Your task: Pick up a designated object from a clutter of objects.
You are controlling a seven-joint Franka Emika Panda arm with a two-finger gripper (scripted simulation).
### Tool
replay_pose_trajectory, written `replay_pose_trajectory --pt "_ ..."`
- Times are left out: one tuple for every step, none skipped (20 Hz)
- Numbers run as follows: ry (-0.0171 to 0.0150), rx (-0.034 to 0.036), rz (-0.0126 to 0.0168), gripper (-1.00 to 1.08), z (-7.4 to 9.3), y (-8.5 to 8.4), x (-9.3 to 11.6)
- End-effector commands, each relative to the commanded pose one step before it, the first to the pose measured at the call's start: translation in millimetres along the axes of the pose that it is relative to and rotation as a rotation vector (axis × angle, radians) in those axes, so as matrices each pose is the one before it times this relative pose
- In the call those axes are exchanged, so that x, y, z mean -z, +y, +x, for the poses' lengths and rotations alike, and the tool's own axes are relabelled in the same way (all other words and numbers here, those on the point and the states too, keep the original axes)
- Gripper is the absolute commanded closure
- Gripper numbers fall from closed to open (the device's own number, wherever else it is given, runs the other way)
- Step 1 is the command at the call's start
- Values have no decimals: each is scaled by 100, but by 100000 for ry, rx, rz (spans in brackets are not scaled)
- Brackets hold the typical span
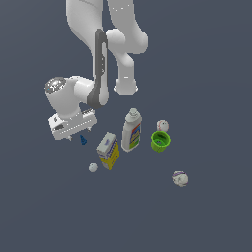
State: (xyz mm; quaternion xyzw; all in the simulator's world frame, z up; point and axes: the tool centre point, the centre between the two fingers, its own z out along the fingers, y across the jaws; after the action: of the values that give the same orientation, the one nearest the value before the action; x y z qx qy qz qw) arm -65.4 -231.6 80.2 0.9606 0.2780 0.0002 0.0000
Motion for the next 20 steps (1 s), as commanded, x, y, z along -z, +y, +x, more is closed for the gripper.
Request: replay_pose_trajectory --pt "-57 25 62 -92 -68 -42 -1083" --pt "-13 64 -21 -92 3 -19 -517" --pt "0 0 0 -92 -22 5 -474" --pt "0 0 0 -92 -16 8 -414" --pt "6 68 -10 -92 20 -8 -347" --pt "0 0 0 -92 -6 14 -295" --pt "0 0 0 -92 -2 14 -238" --pt "0 0 0 -92 0 14 -183" --pt "19 45 1 -92 21 -1 -124" --pt "0 0 0 -92 1 7 -77" --pt "0 0 0 -92 0 3 -25" --pt "0 0 0 108 0 0 0" --pt "0 0 0 108 0 0 0" --pt "0 0 0 108 0 0 0" --pt "0 0 0 108 0 0 0" --pt "0 0 0 108 0 0 0" --pt "0 0 0 108 0 0 0" --pt "0 0 0 108 0 0 0" --pt "0 0 0 108 0 0 0" --pt "0 0 0 108 0 0 0"
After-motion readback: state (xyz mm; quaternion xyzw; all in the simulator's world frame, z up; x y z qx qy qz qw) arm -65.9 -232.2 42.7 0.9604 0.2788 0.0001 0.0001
